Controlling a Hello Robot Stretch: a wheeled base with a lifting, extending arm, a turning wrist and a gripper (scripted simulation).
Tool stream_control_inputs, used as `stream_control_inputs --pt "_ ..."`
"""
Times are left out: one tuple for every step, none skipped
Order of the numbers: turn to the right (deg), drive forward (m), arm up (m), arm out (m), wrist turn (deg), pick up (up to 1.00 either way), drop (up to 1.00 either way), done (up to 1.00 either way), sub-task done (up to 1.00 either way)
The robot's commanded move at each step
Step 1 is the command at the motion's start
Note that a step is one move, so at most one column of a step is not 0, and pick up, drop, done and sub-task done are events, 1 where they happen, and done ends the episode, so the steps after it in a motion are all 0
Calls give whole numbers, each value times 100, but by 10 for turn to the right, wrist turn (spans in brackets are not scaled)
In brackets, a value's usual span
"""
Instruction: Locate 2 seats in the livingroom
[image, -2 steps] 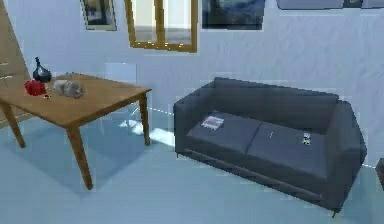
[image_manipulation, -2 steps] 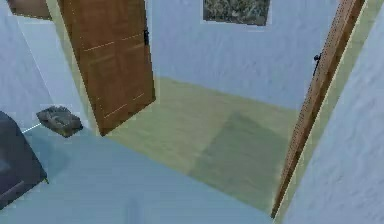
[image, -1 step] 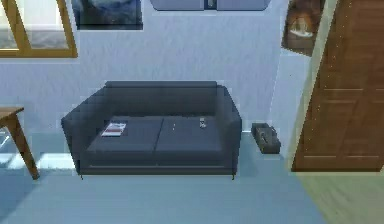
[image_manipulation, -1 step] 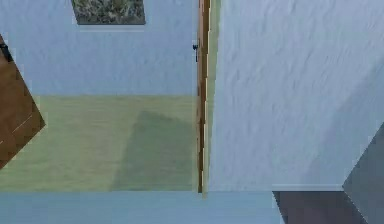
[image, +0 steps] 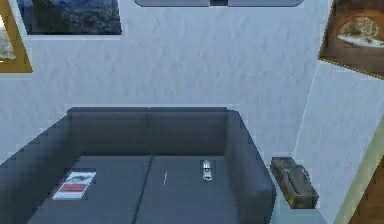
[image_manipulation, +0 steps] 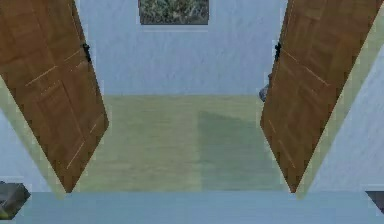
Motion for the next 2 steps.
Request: stream_control_inputs --pt "-120 0 0 0 0 0 0 0 0" --pt "0 0 0 0 0 0 0 0 100"
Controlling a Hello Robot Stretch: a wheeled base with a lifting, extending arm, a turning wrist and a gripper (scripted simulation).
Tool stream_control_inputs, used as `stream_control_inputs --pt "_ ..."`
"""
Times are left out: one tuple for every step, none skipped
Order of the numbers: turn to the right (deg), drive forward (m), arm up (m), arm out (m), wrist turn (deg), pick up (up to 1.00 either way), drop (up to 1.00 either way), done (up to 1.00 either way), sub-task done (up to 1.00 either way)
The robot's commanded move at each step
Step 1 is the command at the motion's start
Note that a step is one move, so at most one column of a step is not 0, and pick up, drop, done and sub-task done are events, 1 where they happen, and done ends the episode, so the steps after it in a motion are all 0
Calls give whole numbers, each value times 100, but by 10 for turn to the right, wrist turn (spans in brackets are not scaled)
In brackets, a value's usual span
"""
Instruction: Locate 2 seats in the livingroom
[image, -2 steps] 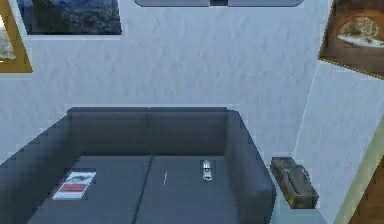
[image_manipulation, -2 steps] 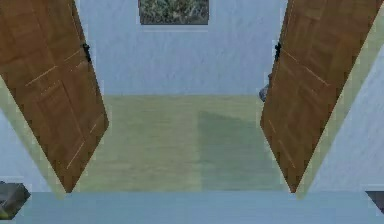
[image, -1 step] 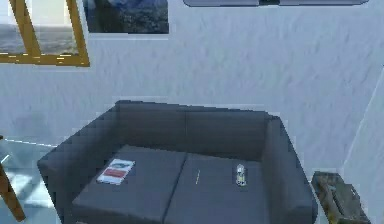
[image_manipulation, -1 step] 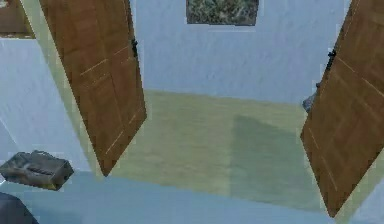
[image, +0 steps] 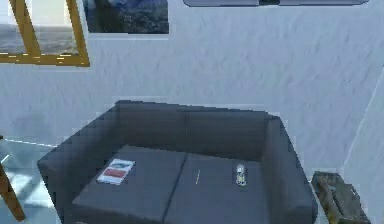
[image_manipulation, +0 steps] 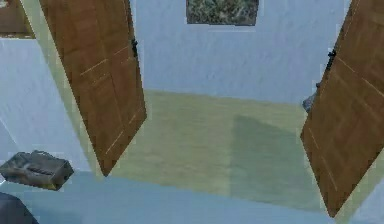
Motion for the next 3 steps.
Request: stream_control_inputs --pt "-450 0 0 0 0 0 0 0 0" --pt "-450 0 0 0 0 0 0 0 0" --pt "-90 0 0 0 0 0 0 0 0"
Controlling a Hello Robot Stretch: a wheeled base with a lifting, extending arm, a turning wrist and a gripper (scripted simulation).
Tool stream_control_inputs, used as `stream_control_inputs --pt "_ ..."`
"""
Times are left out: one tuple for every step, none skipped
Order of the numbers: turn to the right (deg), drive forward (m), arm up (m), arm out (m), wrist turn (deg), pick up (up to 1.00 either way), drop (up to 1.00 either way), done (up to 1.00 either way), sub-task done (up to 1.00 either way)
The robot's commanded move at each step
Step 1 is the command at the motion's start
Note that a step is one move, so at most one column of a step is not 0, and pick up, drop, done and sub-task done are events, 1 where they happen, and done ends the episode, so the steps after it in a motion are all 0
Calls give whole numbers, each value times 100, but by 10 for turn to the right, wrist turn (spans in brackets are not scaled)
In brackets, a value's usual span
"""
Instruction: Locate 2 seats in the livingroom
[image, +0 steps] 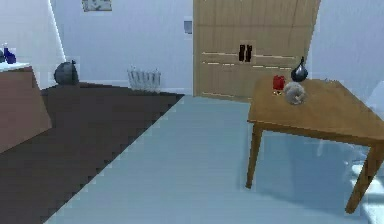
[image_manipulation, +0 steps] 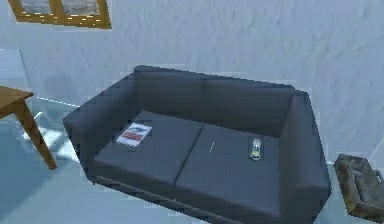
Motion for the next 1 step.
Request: stream_control_inputs --pt "0 100 0 0 0 0 0 0 0"
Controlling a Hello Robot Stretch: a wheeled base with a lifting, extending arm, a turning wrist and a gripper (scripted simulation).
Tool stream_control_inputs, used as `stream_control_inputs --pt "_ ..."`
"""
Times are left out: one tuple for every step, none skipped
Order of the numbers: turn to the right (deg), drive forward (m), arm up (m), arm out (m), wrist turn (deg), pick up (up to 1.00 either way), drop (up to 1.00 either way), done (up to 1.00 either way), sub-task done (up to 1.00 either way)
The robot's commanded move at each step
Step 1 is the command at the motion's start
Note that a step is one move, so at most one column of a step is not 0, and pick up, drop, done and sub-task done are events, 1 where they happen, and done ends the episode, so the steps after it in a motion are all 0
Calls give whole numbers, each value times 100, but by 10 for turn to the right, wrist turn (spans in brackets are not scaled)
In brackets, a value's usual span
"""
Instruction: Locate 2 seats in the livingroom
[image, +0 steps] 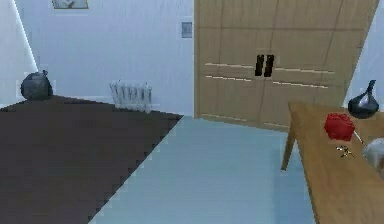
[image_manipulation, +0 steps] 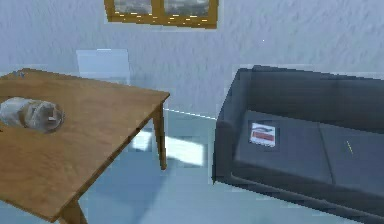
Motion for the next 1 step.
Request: stream_control_inputs --pt "0 25 0 0 0 0 0 0 0"
